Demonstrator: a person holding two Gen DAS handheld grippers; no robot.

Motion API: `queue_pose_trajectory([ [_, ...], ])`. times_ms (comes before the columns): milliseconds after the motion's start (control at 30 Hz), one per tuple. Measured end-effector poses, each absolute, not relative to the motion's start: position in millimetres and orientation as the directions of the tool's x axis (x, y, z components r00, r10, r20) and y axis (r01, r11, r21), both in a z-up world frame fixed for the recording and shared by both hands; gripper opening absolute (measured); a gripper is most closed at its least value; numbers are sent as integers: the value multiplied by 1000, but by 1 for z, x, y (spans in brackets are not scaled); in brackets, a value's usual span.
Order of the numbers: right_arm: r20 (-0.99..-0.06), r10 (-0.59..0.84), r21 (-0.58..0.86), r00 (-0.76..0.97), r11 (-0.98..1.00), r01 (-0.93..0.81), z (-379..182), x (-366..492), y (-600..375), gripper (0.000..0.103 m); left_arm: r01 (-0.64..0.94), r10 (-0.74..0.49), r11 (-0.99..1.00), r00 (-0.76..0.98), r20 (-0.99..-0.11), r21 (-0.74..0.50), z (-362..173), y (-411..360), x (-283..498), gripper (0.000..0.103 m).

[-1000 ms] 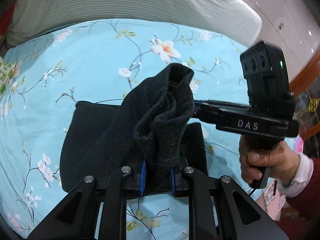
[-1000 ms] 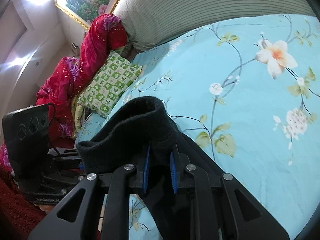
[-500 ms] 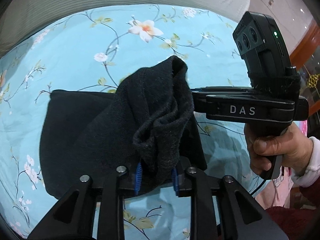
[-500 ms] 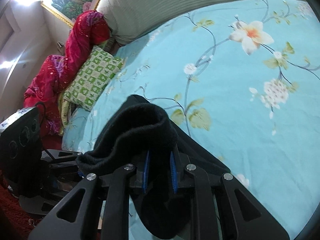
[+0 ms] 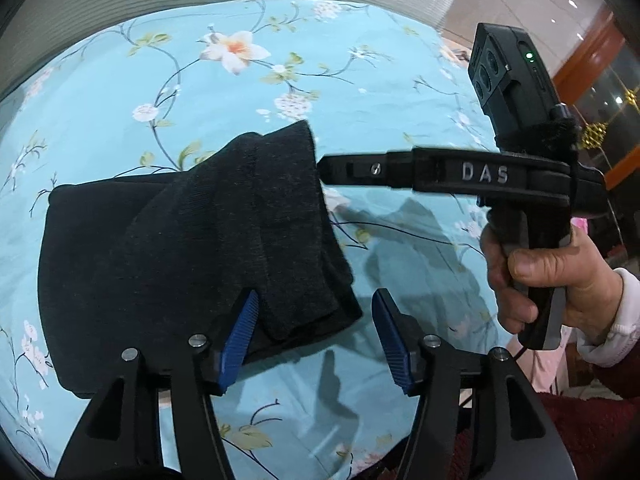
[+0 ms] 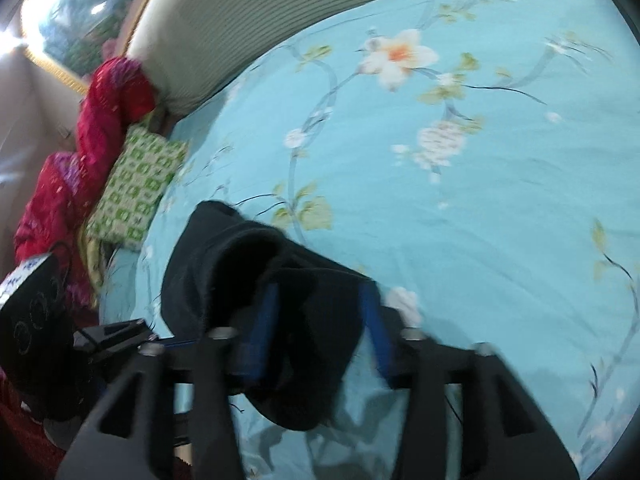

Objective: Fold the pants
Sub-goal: 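Lower the folded end onto the bundle and open both grippers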

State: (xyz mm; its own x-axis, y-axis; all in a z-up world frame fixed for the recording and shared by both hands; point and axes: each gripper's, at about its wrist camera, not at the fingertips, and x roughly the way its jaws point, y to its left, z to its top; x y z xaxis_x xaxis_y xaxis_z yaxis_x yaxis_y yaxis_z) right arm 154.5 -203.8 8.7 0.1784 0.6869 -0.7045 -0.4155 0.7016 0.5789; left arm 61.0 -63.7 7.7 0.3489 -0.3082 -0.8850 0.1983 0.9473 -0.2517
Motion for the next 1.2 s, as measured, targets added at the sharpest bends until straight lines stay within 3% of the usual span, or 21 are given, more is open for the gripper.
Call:
queue_pose_trajectory([
  [333, -686, 671, 591, 282, 740, -320, 31, 145, -222, 76, 244, -374, 921, 336, -864, -304, 19, -56, 48, 66],
  [767, -713, 635, 573, 299, 772, -274, 49, 132, -185, 89, 59, -294, 953, 415, -861, -297, 31, 25, 57, 76],
  [1200, -762, 599, 579, 246, 800, -154, 24, 128, -169, 91, -126, -260, 930, 437, -861, -345, 25, 109, 71, 79],
])
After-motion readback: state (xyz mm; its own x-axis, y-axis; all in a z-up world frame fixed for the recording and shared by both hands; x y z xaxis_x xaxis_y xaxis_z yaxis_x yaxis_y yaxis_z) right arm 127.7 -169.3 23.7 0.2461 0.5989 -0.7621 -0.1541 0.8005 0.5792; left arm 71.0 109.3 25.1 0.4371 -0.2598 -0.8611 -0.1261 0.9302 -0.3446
